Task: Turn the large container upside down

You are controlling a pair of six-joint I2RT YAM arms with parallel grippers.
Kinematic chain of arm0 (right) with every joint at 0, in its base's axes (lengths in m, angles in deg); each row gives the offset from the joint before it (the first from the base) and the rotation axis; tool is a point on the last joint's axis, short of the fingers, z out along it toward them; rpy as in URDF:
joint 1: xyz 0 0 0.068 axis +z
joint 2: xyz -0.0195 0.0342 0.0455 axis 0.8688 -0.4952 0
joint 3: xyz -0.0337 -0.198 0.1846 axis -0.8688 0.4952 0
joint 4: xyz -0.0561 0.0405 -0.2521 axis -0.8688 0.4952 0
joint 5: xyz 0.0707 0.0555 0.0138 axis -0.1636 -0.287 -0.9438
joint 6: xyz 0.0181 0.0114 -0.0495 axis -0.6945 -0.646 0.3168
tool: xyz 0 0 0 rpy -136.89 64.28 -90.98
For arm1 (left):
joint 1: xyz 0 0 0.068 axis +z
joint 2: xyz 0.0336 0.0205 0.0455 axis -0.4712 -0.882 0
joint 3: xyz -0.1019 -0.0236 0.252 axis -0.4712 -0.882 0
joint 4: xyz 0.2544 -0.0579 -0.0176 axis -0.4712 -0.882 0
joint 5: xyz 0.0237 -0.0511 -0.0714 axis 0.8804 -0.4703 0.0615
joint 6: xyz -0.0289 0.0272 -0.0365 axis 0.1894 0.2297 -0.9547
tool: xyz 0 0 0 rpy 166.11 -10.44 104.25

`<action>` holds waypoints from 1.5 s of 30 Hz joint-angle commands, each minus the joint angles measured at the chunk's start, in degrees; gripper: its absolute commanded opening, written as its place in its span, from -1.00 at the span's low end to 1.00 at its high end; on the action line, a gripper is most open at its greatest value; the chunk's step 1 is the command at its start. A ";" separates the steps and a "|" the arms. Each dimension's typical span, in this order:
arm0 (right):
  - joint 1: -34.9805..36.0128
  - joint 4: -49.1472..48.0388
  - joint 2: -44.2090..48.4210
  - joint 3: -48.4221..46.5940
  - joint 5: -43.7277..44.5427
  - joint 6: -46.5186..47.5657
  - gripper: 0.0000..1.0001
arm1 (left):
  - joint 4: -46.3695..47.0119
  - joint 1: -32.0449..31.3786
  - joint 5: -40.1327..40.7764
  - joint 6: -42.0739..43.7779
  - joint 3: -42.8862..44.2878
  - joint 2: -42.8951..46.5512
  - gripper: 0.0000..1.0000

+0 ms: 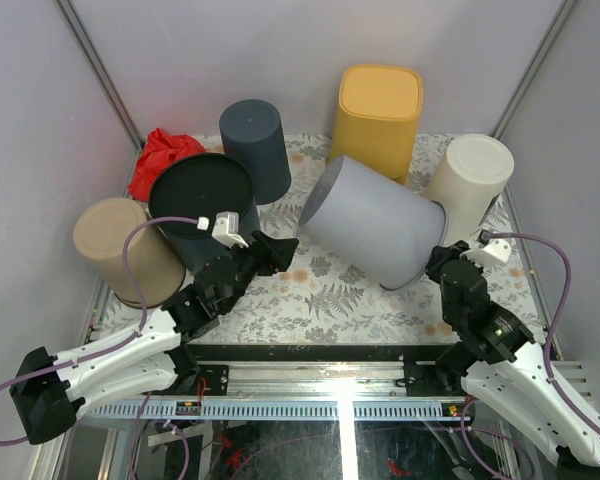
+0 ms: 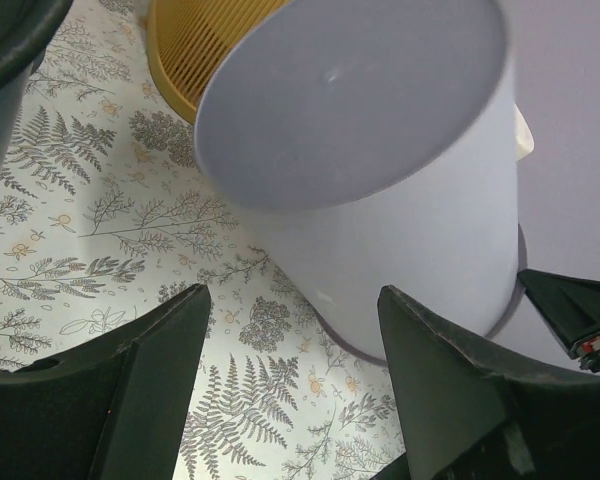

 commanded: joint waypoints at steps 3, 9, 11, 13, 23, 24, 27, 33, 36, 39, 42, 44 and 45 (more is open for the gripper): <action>-0.22 14.19 -5.26 1.85 -4.73 -5.60 -1.00 | 0.01 0.31 1.37 -0.07 0.39 0.96 0.36; -0.22 12.17 -5.61 2.34 -4.41 -4.85 -1.00 | 1.83 0.31 2.18 0.27 -1.76 2.37 0.36; -0.21 9.81 -5.62 3.10 -4.05 -4.12 -1.00 | 1.66 0.31 2.20 0.54 -1.67 2.15 0.37; -0.23 6.92 -6.39 3.76 -4.45 -3.39 -1.00 | 1.27 0.31 2.20 0.48 -1.52 2.14 0.36; -0.25 -1.06 -16.04 2.56 -7.24 -1.46 -1.00 | 1.96 0.23 1.28 0.57 -0.83 -0.05 0.37; -0.25 -1.93 -16.11 2.65 -7.24 -1.13 -1.00 | 2.25 0.30 1.28 0.47 -0.89 -0.37 0.37; -0.22 -2.39 -16.01 2.62 -7.29 -0.18 -1.00 | 2.86 0.26 1.12 0.46 -0.98 -1.13 0.37; -0.21 -2.18 -14.05 1.98 -8.00 3.42 -0.42 | 2.86 0.31 1.42 0.13 -1.73 -0.18 0.37; -0.20 -3.32 -13.07 0.31 -7.53 6.77 -0.31 | 3.31 0.31 1.65 0.11 -2.33 0.16 0.37; -0.19 -6.25 -13.05 -2.13 -7.15 11.10 -0.28 | 3.44 0.32 1.77 0.28 -2.52 0.05 0.37; -0.19 -10.61 -14.61 -4.98 -5.20 16.35 -0.25 | 3.75 0.28 1.79 0.41 -2.77 0.04 0.37; -0.20 -14.92 -16.01 -6.24 -5.23 20.22 -0.24 | 4.02 0.26 1.76 0.54 -2.99 0.00 0.37; -0.19 -16.73 -17.12 -7.18 -5.26 21.84 -0.23 | 4.07 0.30 1.79 0.62 -3.04 0.14 0.37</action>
